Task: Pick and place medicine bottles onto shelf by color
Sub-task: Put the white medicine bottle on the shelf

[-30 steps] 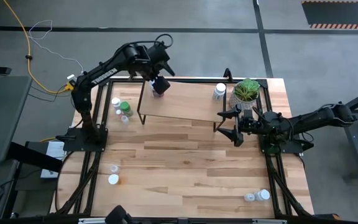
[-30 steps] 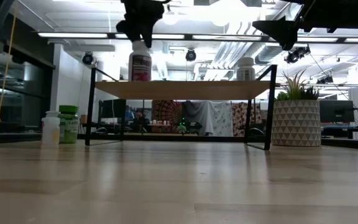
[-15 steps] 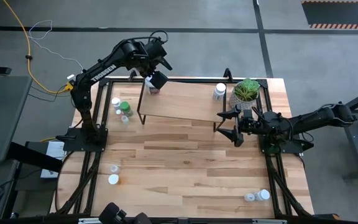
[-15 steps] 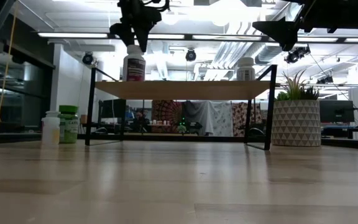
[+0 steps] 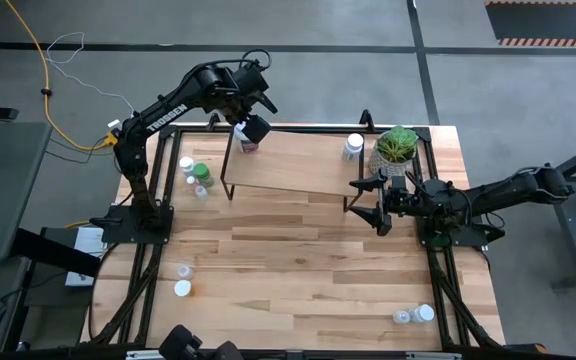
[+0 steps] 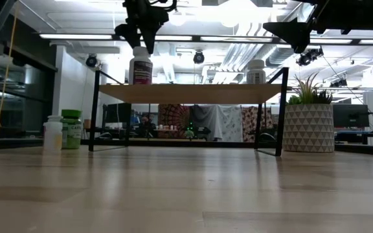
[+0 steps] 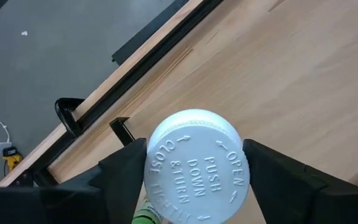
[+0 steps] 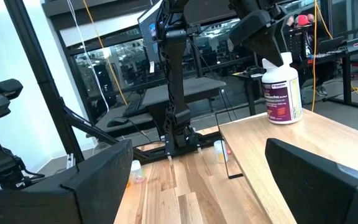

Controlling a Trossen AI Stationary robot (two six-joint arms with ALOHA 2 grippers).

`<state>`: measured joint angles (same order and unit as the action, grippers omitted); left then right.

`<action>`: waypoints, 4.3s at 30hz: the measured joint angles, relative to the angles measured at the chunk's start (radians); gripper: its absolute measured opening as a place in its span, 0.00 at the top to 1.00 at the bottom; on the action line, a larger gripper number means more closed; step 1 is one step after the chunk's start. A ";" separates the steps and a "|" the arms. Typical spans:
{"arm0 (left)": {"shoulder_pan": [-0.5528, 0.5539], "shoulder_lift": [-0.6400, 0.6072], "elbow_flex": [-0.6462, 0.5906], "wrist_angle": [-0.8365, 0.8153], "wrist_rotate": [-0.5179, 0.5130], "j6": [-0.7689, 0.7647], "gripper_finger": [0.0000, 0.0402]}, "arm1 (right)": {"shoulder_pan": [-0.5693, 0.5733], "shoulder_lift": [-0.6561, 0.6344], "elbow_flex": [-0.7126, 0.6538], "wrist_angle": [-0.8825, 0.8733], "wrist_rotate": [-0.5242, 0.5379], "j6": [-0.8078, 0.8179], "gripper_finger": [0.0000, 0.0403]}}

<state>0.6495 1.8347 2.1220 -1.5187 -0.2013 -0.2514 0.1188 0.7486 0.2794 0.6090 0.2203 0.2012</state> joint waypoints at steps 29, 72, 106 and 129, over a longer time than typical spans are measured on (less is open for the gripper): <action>-0.158 -0.231 0.032 0.273 -0.101 0.044 0.29 | 0.000 0.000 0.000 -0.001 0.003 0.000 0.11; -0.921 -1.057 -1.734 2.031 -0.237 0.267 0.29 | 0.186 0.065 0.333 -0.734 0.044 0.299 0.11; -0.920 -1.056 -1.734 2.036 -0.237 0.342 0.29 | 0.774 0.893 0.915 -1.812 -0.687 1.077 0.11; -0.920 -1.056 -1.734 2.032 -0.236 0.342 0.29 | 0.966 0.893 0.848 -1.723 -0.489 1.055 0.11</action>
<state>-0.2708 0.7784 0.3882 0.5138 -0.4377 0.0902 1.0850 1.6417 1.1272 -1.1142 -0.2691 1.2561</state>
